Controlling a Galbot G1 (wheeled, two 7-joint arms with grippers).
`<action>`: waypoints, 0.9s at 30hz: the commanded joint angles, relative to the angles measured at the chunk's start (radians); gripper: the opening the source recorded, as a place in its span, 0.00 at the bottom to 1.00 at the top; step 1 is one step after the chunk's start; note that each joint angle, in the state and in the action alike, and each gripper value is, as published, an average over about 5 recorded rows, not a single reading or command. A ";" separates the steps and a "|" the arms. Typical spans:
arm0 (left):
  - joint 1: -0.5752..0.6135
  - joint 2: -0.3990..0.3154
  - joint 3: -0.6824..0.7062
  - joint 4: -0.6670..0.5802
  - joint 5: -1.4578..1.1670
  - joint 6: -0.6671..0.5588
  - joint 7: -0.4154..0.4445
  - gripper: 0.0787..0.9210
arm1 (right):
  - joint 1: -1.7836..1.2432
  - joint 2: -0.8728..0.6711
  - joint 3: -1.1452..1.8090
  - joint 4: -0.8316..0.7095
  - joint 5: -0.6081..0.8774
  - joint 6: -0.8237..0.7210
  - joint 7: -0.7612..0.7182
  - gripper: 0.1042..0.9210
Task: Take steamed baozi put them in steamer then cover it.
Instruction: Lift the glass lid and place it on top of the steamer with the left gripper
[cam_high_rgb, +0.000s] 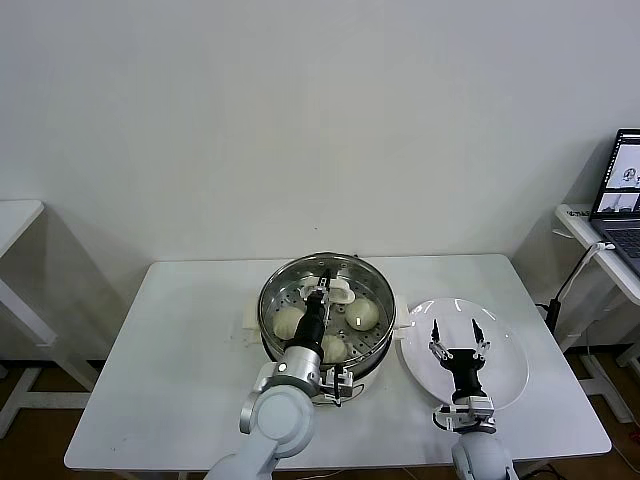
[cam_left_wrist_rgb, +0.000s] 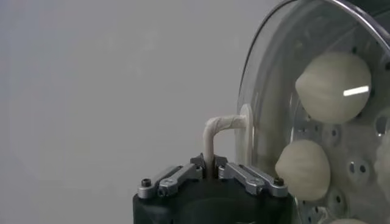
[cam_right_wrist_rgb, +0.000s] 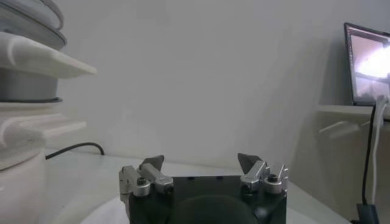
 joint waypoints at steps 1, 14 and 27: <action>-0.002 -0.007 0.002 0.016 0.017 0.001 0.009 0.14 | 0.002 0.000 0.000 -0.004 -0.004 0.003 -0.001 0.88; 0.005 -0.016 -0.004 0.025 0.025 -0.006 0.006 0.14 | 0.008 0.001 -0.005 -0.001 -0.006 0.003 0.000 0.88; 0.033 0.002 -0.018 -0.035 0.025 -0.009 0.003 0.37 | 0.008 0.000 -0.007 -0.005 -0.006 0.003 -0.001 0.88</action>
